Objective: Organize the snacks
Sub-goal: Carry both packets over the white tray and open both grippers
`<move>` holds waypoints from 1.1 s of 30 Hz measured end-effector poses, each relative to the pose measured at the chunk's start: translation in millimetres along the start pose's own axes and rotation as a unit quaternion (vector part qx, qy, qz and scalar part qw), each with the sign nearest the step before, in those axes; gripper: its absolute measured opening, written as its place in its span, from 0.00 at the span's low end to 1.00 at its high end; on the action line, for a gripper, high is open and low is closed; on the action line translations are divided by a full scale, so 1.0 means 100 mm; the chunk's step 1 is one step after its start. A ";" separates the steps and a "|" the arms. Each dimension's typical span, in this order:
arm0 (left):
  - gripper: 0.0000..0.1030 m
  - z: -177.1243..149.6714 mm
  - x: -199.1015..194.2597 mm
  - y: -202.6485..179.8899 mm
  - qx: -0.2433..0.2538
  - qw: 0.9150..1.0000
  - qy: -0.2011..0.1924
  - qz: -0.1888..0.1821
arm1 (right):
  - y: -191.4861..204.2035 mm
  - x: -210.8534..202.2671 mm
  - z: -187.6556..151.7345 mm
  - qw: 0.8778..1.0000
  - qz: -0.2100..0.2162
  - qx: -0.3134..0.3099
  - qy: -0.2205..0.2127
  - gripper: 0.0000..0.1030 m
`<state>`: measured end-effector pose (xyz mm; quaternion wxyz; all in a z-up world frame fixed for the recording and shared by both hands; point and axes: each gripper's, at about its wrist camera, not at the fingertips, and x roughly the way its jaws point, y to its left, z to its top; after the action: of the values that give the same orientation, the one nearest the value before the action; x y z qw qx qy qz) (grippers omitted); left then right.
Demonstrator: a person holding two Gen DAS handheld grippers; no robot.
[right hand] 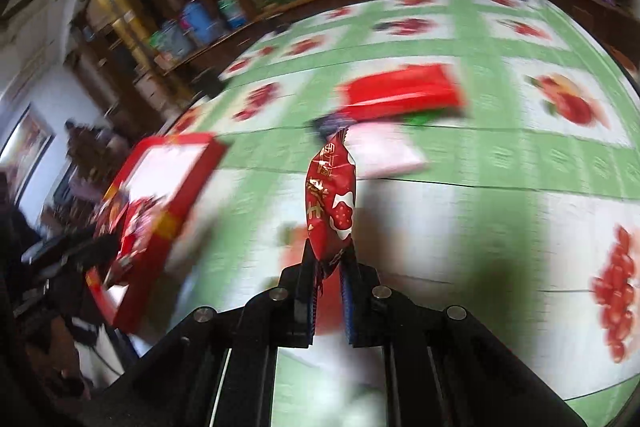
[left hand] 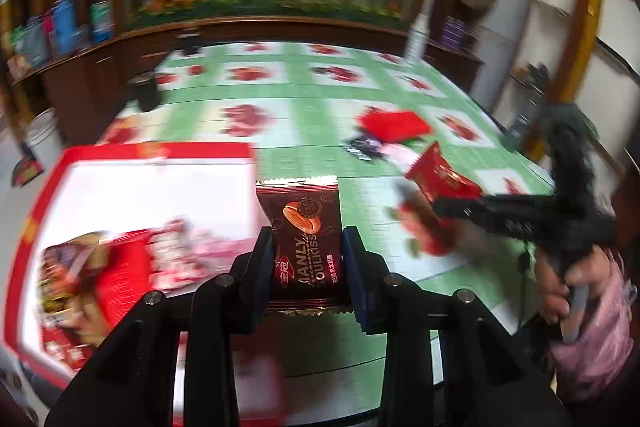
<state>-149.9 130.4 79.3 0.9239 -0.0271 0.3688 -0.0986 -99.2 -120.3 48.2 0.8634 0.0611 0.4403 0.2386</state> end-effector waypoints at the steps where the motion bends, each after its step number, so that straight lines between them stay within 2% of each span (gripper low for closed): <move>1: 0.31 -0.02 -0.03 0.12 -0.013 1.000 -0.003 0.012 | 0.13 0.04 0.01 1.000 0.009 -0.012 0.001 0.10; 8: 0.31 -0.19 -0.12 0.84 -0.076 0.994 -0.005 0.076 | 1.09 0.41 0.06 0.994 0.063 -0.086 0.022 0.09; 11: 0.31 -0.27 -0.10 1.00 -0.091 0.992 0.004 0.090 | 1.42 0.55 0.06 0.989 0.091 -0.109 0.035 0.09; 15: 0.31 -0.32 -0.07 1.12 -0.096 0.991 0.010 0.097 | 1.82 0.77 0.06 0.984 0.096 -0.138 0.053 0.09; 20: 0.31 -0.28 -0.02 1.20 -0.093 0.991 0.014 0.100 | 2.00 1.16 0.15 0.983 0.079 -0.138 0.088 0.09; 29: 0.31 -0.09 0.22 1.42 -0.090 0.987 0.033 0.130 | 2.04 1.64 0.59 0.987 0.044 -0.124 0.093 0.12; 31: 0.35 -0.07 0.26 1.43 -0.087 0.986 0.034 0.138 | 2.02 1.68 0.66 0.988 0.053 -0.115 0.092 0.14; 33: 0.52 -0.05 0.26 1.41 -0.078 0.984 0.034 0.155 | 2.01 1.66 0.67 0.988 0.065 -0.112 0.088 0.16</move>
<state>-112.0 263.0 40.3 0.9098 -0.0383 0.4067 0.0740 -35.3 140.6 31.2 0.8055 -0.0288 0.4799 0.3465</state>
